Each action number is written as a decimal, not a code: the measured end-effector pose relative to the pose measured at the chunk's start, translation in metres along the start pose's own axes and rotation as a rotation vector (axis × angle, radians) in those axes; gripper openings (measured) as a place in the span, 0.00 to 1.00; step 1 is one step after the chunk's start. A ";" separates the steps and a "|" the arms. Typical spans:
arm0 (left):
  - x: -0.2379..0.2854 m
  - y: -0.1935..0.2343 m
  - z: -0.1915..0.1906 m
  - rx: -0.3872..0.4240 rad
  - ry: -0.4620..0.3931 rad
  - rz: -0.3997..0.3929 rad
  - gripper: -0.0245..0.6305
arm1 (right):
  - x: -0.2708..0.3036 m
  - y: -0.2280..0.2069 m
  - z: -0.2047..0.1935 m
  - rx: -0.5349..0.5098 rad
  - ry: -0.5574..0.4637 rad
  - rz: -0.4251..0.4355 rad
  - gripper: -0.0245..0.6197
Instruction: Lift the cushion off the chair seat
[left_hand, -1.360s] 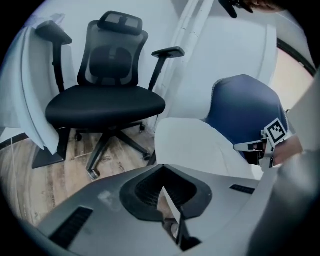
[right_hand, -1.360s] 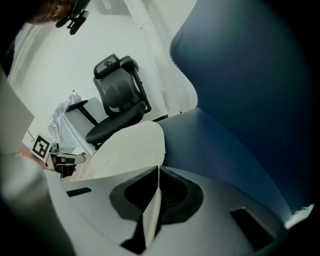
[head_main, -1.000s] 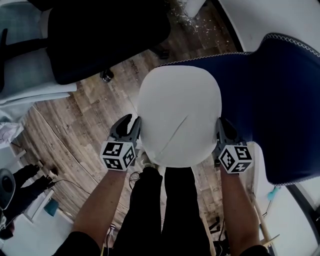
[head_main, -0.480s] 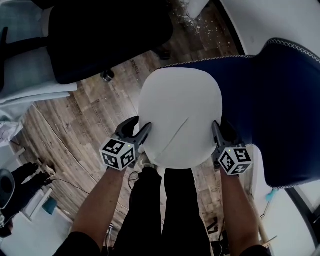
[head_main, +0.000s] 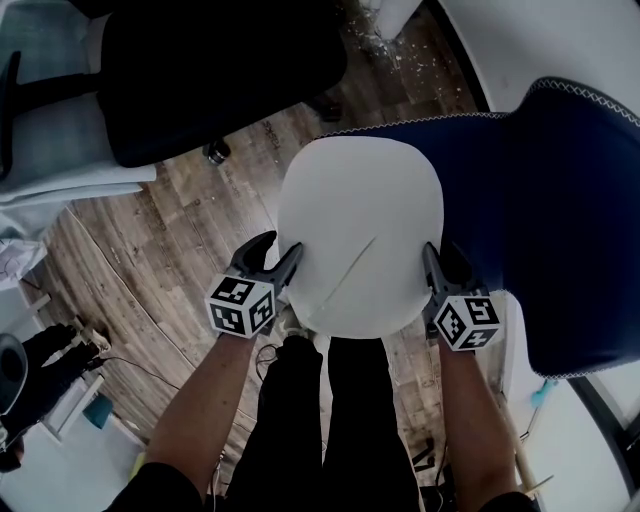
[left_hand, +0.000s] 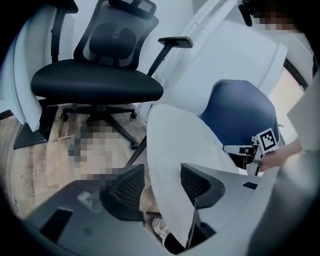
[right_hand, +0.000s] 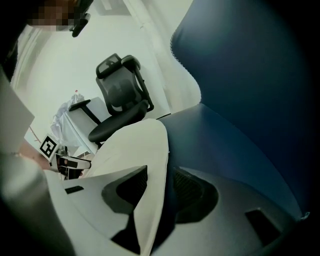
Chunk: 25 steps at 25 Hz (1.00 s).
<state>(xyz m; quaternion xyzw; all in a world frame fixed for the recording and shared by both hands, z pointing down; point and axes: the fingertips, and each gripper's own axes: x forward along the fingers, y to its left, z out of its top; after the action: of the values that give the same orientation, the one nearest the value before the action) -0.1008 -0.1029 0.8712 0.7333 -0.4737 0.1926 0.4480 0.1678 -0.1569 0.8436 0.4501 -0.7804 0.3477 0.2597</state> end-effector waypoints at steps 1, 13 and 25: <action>0.000 -0.002 0.000 -0.007 0.000 -0.011 0.37 | 0.000 0.000 0.000 -0.006 -0.002 -0.006 0.27; -0.021 -0.022 0.006 0.022 0.001 0.000 0.12 | -0.018 0.005 0.006 0.061 -0.030 -0.007 0.07; -0.056 -0.048 0.035 0.052 -0.037 -0.023 0.11 | -0.052 0.017 0.026 0.075 -0.070 -0.014 0.07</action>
<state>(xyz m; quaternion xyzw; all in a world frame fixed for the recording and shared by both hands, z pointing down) -0.0912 -0.0954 0.7904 0.7538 -0.4682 0.1859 0.4220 0.1746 -0.1440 0.7845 0.4768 -0.7725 0.3587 0.2174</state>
